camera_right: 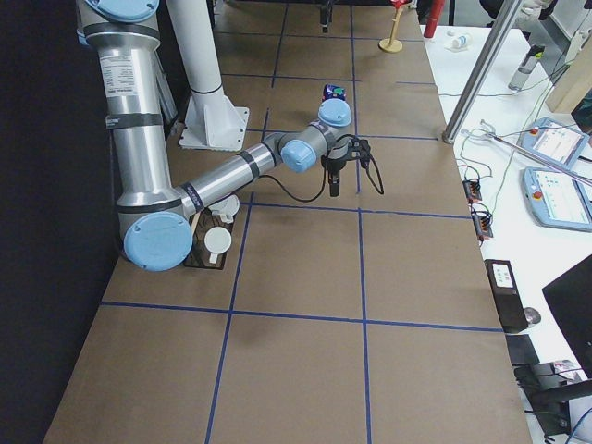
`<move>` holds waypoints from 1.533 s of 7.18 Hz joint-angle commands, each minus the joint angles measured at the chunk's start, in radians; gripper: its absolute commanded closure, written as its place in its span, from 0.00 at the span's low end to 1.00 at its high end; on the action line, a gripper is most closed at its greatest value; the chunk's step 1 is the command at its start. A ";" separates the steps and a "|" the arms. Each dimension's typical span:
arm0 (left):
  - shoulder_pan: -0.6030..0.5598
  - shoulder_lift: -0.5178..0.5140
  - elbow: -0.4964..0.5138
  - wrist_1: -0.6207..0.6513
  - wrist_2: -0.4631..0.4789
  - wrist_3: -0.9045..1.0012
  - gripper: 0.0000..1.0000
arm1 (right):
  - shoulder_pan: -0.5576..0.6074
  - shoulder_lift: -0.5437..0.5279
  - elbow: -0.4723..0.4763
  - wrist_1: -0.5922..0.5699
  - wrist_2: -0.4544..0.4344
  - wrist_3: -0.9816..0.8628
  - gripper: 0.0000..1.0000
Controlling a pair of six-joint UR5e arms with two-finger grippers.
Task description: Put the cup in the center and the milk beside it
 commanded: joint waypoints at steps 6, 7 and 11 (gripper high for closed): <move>-0.460 0.316 0.193 -0.011 -0.193 0.824 0.00 | 0.364 -0.211 -0.120 -0.075 0.105 -0.739 0.00; -0.459 0.318 0.199 -0.006 -0.252 0.817 0.00 | 0.365 -0.208 -0.120 -0.076 0.105 -0.741 0.00; -0.461 0.365 0.215 -0.006 -0.252 0.796 0.00 | 0.377 -0.179 -0.101 -0.140 0.139 -0.739 0.00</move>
